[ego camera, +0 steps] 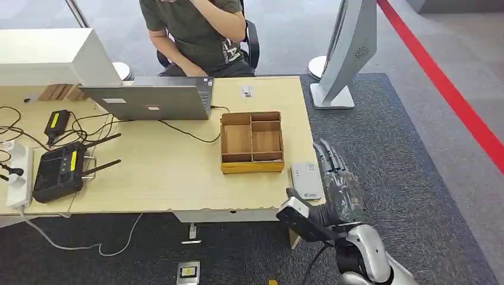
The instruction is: Pass the card to the sensor for recognition and then transmit it.
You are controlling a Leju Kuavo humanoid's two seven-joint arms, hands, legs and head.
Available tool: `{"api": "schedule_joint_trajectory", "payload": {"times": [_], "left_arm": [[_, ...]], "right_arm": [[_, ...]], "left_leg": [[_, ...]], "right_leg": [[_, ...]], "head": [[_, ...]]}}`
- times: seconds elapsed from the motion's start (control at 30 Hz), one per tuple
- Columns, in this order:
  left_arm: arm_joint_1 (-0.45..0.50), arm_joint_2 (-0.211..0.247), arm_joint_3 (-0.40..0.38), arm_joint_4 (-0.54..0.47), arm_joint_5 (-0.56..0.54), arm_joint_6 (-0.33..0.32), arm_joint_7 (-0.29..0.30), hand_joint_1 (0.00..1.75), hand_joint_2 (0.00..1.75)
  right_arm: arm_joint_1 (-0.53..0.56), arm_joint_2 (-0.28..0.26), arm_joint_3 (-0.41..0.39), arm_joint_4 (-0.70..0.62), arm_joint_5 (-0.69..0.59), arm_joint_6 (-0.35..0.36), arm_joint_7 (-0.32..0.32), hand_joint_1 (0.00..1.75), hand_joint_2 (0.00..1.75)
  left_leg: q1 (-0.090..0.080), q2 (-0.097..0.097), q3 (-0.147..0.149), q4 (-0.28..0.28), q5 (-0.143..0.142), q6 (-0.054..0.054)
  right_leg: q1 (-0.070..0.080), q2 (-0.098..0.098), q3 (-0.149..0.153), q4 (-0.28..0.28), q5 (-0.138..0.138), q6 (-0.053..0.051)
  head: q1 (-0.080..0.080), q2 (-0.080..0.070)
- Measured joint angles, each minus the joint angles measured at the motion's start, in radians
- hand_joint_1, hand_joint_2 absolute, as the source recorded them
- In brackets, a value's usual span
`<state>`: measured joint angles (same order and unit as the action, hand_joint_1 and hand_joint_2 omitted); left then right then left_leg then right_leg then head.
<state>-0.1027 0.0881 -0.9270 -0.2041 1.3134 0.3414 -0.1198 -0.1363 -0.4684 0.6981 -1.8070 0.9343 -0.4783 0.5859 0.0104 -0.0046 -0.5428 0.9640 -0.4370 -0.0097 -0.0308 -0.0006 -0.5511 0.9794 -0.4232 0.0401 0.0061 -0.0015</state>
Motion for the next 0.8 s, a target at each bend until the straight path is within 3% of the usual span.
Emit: {"api": "schedule_joint_trajectory", "payload": {"times": [0.43, 0.8], "left_arm": [[-0.002, 0.000, 0.000, 0.000, -0.013, -0.001, 0.013, 0.00, 0.00], [-0.002, 0.000, 0.000, 0.000, -0.014, -0.003, 0.011, 0.00, 0.00]], "right_arm": [[-0.054, 0.108, 0.030, 0.156, 0.106, 0.066, -0.014, 0.00, 1.75], [-0.099, 0.165, 0.031, 0.264, 0.158, 0.098, -0.009, 0.00, 1.75]], "left_leg": [[0.000, 0.000, 0.000, 0.000, 0.000, 0.000], [0.000, 0.000, 0.000, 0.000, 0.000, 0.000]], "right_leg": [[0.000, 0.000, 0.000, 0.000, 0.000, 0.000], [0.000, 0.000, 0.000, 0.000, 0.000, 0.000]], "head": [[0.000, 0.000], [0.000, 0.000]]}}
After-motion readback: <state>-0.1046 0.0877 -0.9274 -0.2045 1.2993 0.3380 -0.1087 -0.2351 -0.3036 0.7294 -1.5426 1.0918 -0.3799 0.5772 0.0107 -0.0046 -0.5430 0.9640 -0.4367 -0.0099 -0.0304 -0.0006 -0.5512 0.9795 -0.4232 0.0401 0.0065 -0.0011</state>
